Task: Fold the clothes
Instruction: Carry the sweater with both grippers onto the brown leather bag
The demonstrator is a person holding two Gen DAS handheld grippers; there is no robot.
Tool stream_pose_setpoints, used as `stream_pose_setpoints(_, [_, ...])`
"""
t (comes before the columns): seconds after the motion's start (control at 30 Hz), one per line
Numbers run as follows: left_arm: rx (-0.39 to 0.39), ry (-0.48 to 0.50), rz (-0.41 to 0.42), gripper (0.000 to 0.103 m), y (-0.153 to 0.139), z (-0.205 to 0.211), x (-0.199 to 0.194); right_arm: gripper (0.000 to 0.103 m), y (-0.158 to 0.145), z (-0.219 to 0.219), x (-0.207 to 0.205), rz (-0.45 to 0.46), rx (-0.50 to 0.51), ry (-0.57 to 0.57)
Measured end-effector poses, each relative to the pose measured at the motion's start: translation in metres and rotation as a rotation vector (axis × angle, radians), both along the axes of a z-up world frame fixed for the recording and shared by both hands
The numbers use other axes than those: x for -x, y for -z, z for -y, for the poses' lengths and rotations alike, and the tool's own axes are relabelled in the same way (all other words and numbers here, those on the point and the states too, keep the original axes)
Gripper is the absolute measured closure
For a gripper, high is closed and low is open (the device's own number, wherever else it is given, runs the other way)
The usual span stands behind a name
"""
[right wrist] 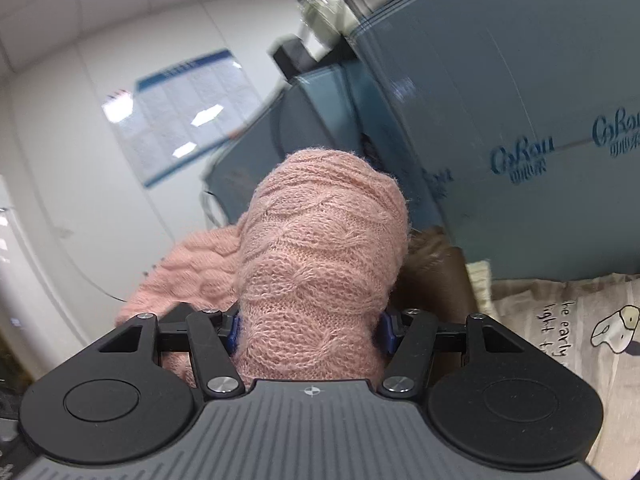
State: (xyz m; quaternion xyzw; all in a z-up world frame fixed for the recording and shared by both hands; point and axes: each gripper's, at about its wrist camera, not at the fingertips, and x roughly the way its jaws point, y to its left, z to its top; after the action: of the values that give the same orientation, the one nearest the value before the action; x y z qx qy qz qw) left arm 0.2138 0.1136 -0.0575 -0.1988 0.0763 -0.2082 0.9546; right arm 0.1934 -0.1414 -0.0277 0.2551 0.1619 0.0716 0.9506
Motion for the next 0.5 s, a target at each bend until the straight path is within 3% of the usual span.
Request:
stream_pose_setpoints(0.1, [-0.018, -0.063, -0.048, 0.013, 0.007, -0.006, -0.017, 0.033, 0.012, 0.011, -0.022, -0.044, -0.019, 0.046])
stream_pose_setpoints(0.2, [-0.058, -0.077, -0.145, 0.012, 0.016, -0.004, -0.041, 0.029, 0.027, 0.02, -0.039, -0.092, -0.052, 0.067])
stream_pose_setpoints(0.33, [-0.138, -0.099, -0.227, 0.003, 0.026, 0.005, -0.063, 0.028, 0.039, 0.02, -0.046, -0.11, -0.031, 0.073])
stream_pose_setpoints(0.5, [-0.148, -0.117, -0.184, 0.001, 0.029, 0.003, -0.055, 0.025, 0.037, 0.014, -0.04, -0.094, 0.022, 0.067])
